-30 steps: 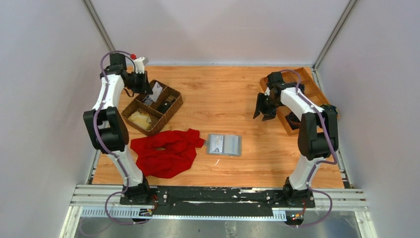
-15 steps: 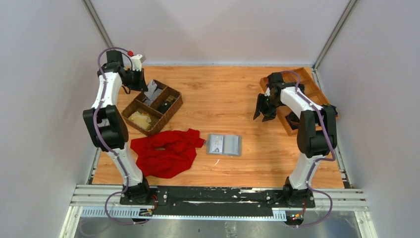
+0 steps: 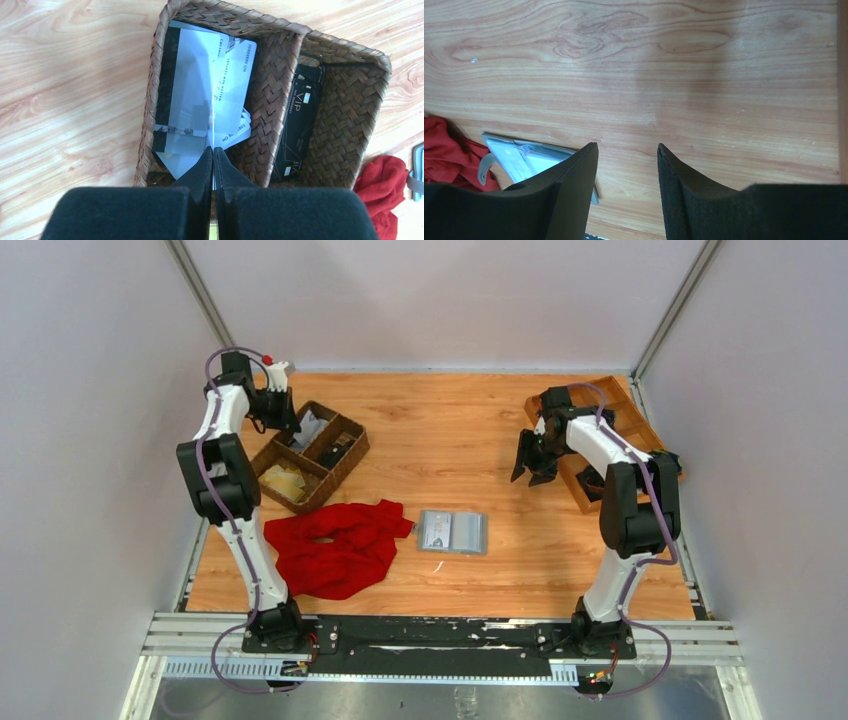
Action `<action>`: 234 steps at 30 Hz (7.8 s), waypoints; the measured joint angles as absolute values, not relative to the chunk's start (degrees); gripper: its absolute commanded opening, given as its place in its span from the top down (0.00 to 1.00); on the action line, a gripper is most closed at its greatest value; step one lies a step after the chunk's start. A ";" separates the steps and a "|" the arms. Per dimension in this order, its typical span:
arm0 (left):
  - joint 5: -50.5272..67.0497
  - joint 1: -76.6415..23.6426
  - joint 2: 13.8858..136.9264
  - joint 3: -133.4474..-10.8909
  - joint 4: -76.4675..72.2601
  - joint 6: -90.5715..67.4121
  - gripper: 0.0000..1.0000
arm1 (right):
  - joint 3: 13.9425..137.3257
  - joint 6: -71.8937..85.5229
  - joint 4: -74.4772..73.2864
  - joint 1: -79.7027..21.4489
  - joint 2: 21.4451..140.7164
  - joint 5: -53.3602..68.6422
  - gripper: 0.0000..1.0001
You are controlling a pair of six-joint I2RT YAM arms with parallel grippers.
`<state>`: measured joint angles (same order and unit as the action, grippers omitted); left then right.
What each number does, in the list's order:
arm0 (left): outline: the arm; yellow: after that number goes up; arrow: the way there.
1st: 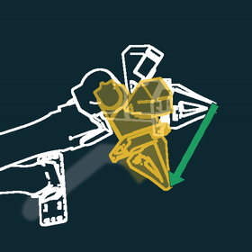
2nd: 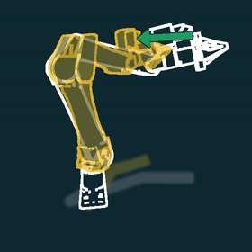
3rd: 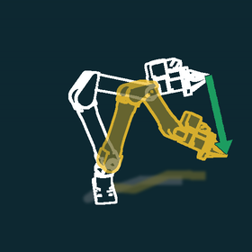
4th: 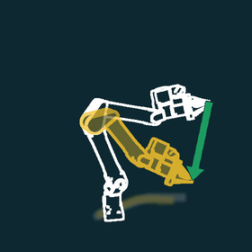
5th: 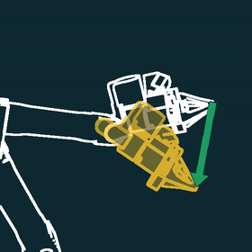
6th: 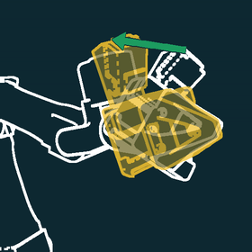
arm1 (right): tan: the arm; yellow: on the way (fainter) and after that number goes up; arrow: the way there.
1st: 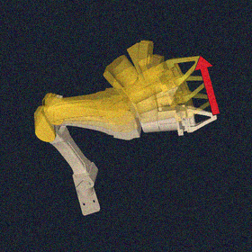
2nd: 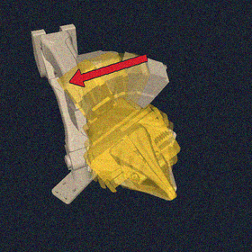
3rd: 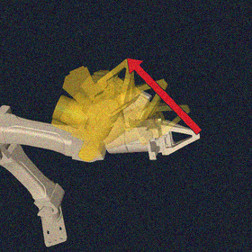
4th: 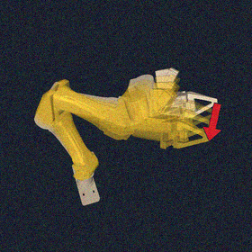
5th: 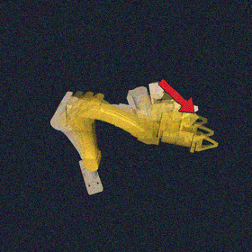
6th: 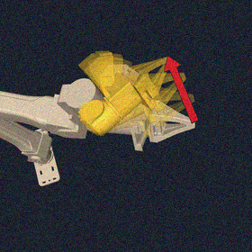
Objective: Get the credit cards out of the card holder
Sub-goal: Place the credit card in the storage box, then remove the credit card from the card holder.
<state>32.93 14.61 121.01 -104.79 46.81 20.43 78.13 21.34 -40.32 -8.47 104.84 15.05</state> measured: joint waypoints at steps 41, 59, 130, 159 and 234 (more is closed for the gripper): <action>10.26 -22.92 62.41 -46.52 29.98 -23.03 0.59 | 41.10 28.93 -22.96 -19.59 70.06 28.42 0.50; 10.63 -40.71 75.37 -41.80 3.64 -40.91 0.59 | 36.67 38.68 -3.16 -21.02 81.30 32.29 0.52; 5.65 -34.87 70.85 -47.64 17.78 -39.57 0.61 | 43.66 39.16 7.46 -33.89 86.61 34.22 0.60; 15.73 -36.84 94.26 -43.97 -0.19 -43.72 0.66 | 39.11 47.97 13.34 -29.10 96.01 33.50 0.78; 19.53 -37.39 97.78 -45.12 -4.69 -41.91 1.00 | 30.33 53.89 29.50 -26.48 94.91 34.44 1.00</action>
